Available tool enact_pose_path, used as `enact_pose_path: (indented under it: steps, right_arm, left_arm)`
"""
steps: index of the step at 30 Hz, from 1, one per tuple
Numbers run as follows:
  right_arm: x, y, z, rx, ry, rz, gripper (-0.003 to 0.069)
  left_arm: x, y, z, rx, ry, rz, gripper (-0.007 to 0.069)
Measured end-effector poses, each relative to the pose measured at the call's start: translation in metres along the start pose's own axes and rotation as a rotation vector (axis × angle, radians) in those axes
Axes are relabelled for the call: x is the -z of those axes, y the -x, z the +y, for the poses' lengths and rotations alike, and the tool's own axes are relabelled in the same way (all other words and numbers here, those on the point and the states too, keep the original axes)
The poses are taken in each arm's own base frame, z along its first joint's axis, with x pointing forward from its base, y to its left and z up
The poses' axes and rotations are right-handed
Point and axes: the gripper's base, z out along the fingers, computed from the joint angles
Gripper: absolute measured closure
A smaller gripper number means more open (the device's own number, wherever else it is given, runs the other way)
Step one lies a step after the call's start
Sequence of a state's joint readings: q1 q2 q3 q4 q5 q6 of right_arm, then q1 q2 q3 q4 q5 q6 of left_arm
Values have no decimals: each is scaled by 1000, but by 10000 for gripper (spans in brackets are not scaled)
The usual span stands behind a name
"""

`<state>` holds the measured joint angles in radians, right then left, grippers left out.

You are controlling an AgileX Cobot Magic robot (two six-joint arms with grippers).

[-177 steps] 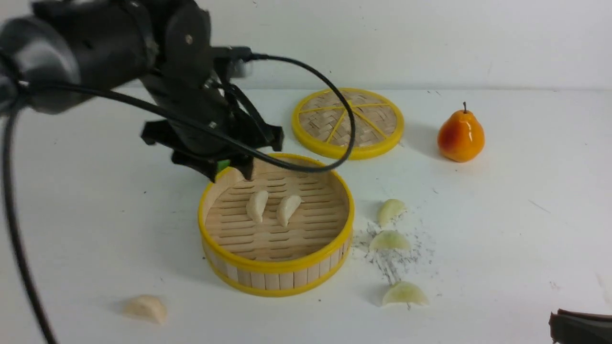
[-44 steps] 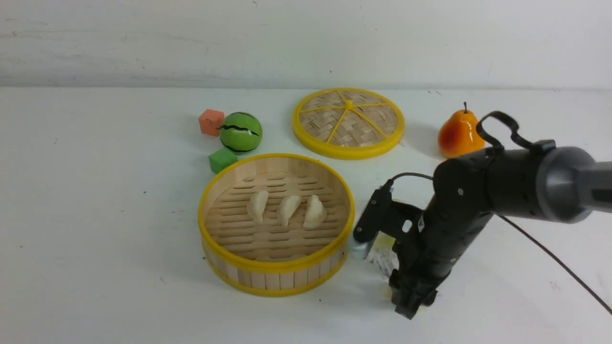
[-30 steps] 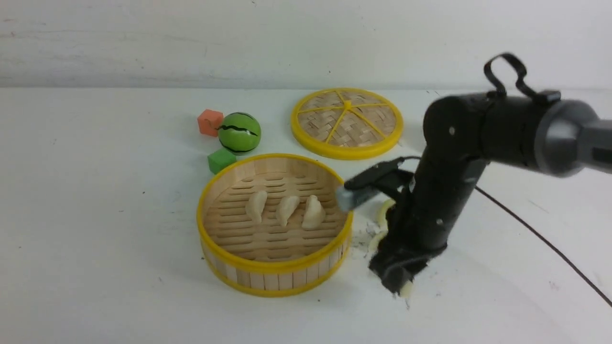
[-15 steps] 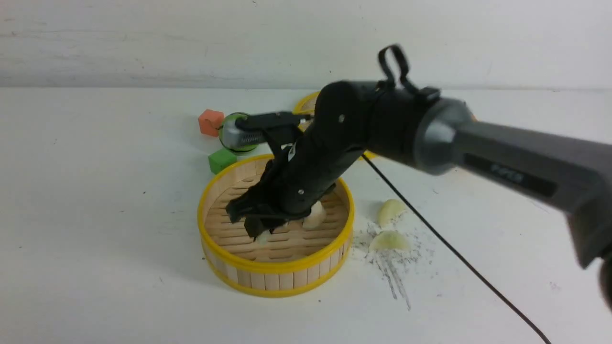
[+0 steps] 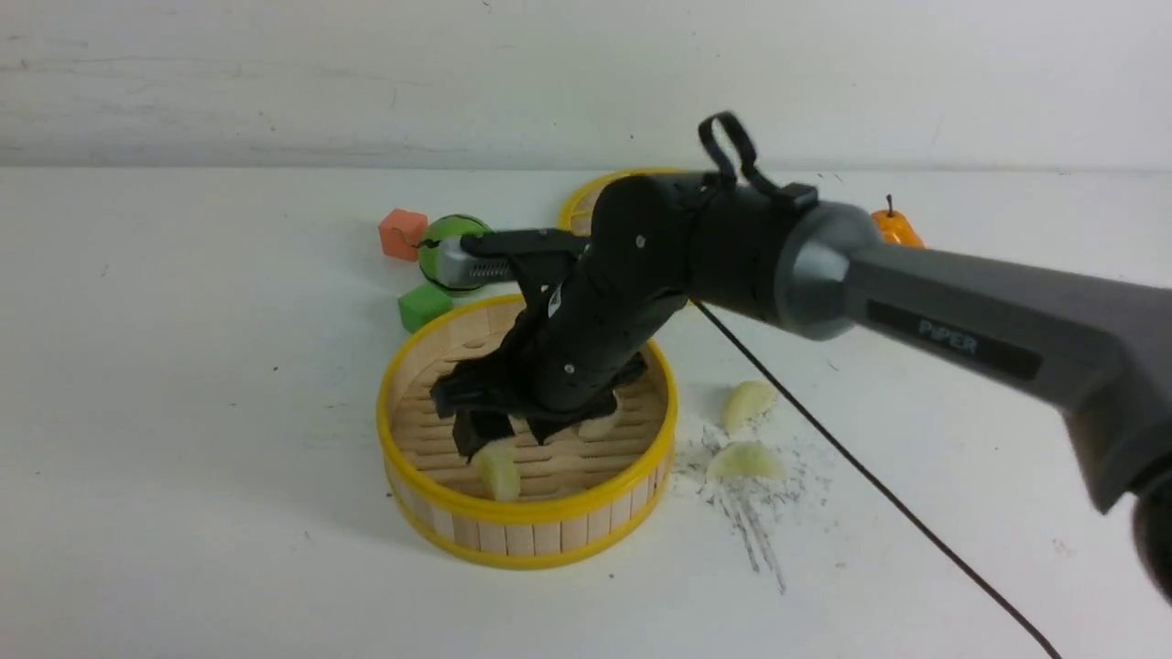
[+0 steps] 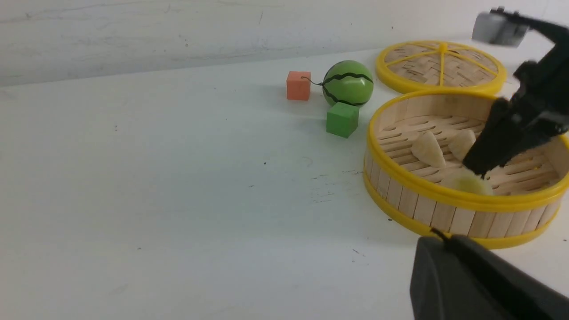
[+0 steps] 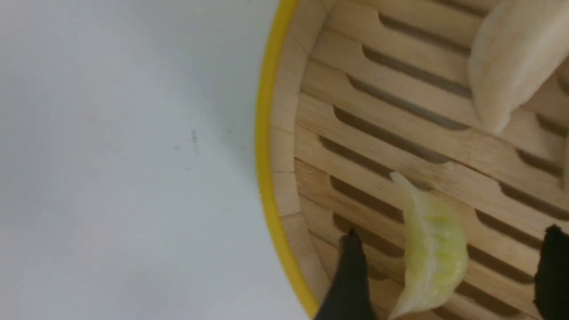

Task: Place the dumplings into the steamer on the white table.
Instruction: 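Reach for and grasp a dumpling lying on the table beside the steamer, then place the dumpling in the bamboo steamer basket with the right gripper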

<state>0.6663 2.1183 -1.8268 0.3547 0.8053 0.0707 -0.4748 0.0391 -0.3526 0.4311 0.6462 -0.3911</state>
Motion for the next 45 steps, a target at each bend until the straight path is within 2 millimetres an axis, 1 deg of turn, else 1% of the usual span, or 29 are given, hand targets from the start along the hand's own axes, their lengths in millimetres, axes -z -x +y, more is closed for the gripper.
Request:
enact_pose_path:
  steps: [1, 2, 4, 5, 6, 7, 8, 9, 10, 11, 13, 17, 20, 23, 25, 26, 27, 28, 29, 33, 34, 38, 41, 42, 43, 45]
  right_arm:
    - [18, 5, 3, 16, -2, -30, 111]
    - [22, 5, 3, 20, -4, -32, 108]
    - [71, 13, 2, 118, -68, -90, 103]
    - [78, 14, -1, 140, -88, -89, 104]
    - [97, 15, -6, 190, -135, -94, 109]
    - [108, 14, -12, 231, -185, -74, 115]
    - [115, 14, -17, 255, -214, -68, 119]
    - [126, 10, -30, 294, -274, -2, 132]
    - [129, 8, -41, 313, -305, 47, 144]
    - [128, 5, -47, 322, -317, 84, 151]
    - [115, -2, -70, 308, -335, 151, 170]
    - [74, -12, -105, 305, -351, 172, 190]
    - [46, -19, -125, 319, -351, 207, 193]
    - [23, -27, -137, 327, -339, 266, 193]
    - [12, -31, -142, 326, -332, 295, 202]
    - [6, -33, -144, 323, -328, 305, 214]
    - [3, -34, -146, 321, -327, 311, 242]
    - [2, -35, -146, 320, -327, 313, 247]
    - [-1, -36, -147, 317, -326, 321, 293]
    - [0, -37, -147, 297, -327, 330, 498]
    - [2, -36, -146, 297, -326, 331, 515]
    - [18, -33, -141, 293, -327, 324, 518]
    - [37, -28, -140, 284, -333, 307, 518]
    - [48, -25, -140, 279, -338, 292, 518]
    - [53, -23, -138, 276, -340, 283, 518]
    - [70, -17, -133, 263, -345, 246, 518]
  left_arm:
    - [0, 0, 0, 0, 0, 0, 638]
    - [0, 0, 0, 0, 0, 0, 638]
    - [0, 0, 0, 11, -2, 2, 638]
    - [0, -1, 0, 22, -5, 7, 638]
    - [0, -1, -1, 41, -8, 16, 638]
    - [0, -3, -1, 53, -10, 29, 638]
    - [0, -4, -1, 57, -11, 33, 638]
    - [-1, -6, -1, 55, -9, 43, 637]
    - [-3, -8, -1, 53, -9, 50, 636]
    - [-3, -9, -2, 53, -9, 53, 636]
    - [-5, -12, -2, 52, -12, 61, 635]
    - [-7, -15, -3, 48, -13, 68, 633]
    - [-7, -16, -3, 48, -13, 68, 631]
    - [-7, -16, -3, 48, -13, 69, 629]
    - [-7, -16, -3, 48, -13, 69, 628]
    - [-7, -16, -3, 48, -13, 69, 627]
    - [-7, -16, -3, 48, -13, 69, 626]
    - [-7, -16, -3, 48, -13, 69, 626]
    - [-7, -16, -3, 48, -13, 69, 624]
    - [-7, -16, -3, 48, -13, 69, 620]
    - [-7, -16, -3, 46, -11, 69, 620]
    - [-7, -15, -2, 40, -7, 67, 618]
    - [-7, -15, -2, 37, -6, 66, 616]
    - [-7, -15, -2, 36, -5, 66, 614]
    - [-7, -15, -2, 36, -5, 67, 613]
    - [-7, -15, -2, 36, -5, 67, 610]
